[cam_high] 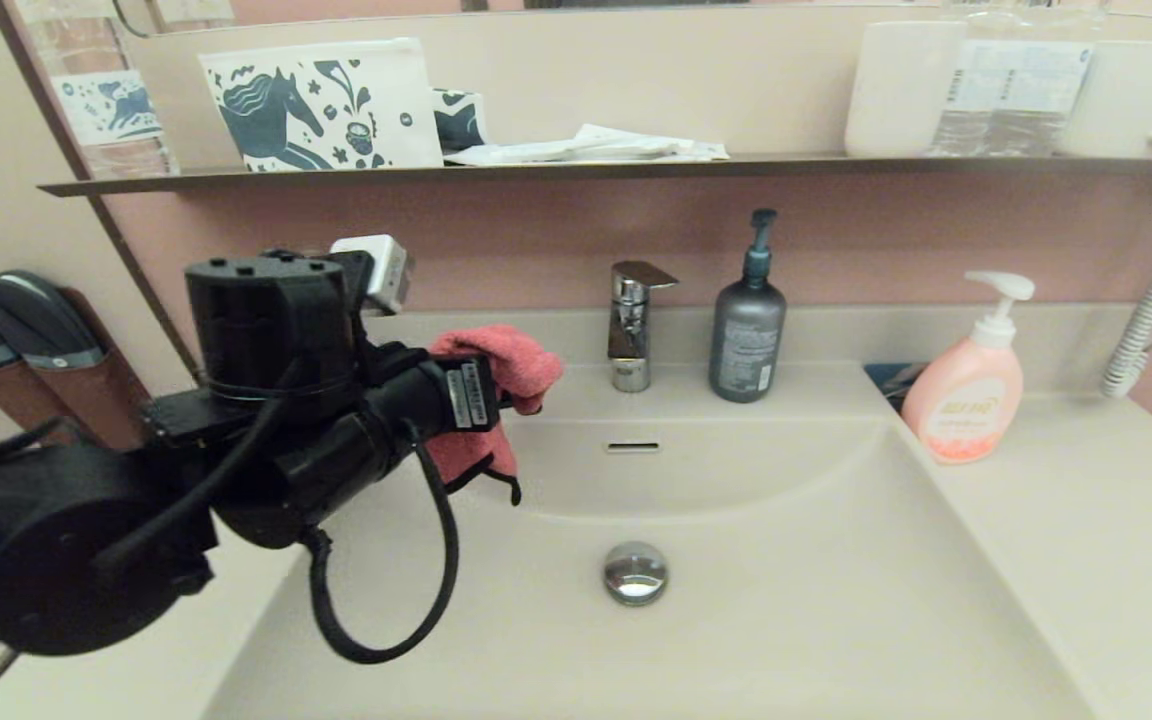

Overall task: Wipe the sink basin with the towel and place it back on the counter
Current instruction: Wipe the sink

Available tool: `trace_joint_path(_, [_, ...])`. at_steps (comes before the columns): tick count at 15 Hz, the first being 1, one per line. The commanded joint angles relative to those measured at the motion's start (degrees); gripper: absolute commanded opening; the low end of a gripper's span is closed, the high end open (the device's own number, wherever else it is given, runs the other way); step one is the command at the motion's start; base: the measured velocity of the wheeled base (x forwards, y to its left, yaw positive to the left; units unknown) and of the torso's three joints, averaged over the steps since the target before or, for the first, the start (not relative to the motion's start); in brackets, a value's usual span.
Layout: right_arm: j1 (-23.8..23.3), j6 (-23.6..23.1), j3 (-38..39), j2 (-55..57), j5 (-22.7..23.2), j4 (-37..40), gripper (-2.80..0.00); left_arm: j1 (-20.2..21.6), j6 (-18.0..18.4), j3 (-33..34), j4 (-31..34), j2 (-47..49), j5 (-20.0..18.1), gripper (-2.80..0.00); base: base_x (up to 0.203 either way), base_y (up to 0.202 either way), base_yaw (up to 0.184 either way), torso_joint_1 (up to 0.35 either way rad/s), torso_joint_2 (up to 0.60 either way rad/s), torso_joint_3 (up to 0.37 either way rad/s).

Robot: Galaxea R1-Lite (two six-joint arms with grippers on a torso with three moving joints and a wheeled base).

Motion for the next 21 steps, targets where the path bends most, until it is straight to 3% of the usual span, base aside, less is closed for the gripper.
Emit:
trace_joint_path(1, [0.0, 0.0, 0.0, 0.0, 0.0, 0.0, -2.80, -0.1, 0.1, -2.6, -3.3, 8.9, 0.1, -2.80, 0.000, 0.000, 0.000, 0.000, 0.00, 0.000])
trace_joint_path(3, [0.0, 0.0, 0.0, 0.0, 0.0, 0.0, -2.80, 0.1, 1.3, -4.6, -8.1, 13.9, -0.5, -2.80, 0.000, 0.000, 0.000, 0.000, 0.00, 0.000])
trace_joint_path(7, [0.0, 0.0, 0.0, 0.0, 0.0, 0.0, -2.80, 1.4, 7.6, -8.2, -18.0, 21.2, -4.7, -2.80, 0.000, 0.000, 0.000, 0.000, 0.00, 0.000])
trace_joint_path(11, [0.0, 0.0, 0.0, 0.0, 0.0, 0.0, -2.80, 1.8, 10.9, -16.9, -18.1, 26.7, -5.3, -2.80, 0.000, 0.000, 0.000, 0.000, 0.00, 0.000])
trace_joint_path(17, [0.0, 0.0, 0.0, 0.0, 0.0, 0.0, -2.80, 3.5, 12.4, -20.3, -18.5, 30.9, -7.6, -2.80, 0.000, 0.000, 0.000, 0.000, 0.00, 0.000])
trace_joint_path(21, [0.0, 0.0, 0.0, 0.0, 0.0, 0.0, -2.80, 5.3, 12.5, -23.1, -18.1, 33.3, -12.9, -2.80, 0.000, 0.000, 0.000, 0.000, 0.00, 0.000])
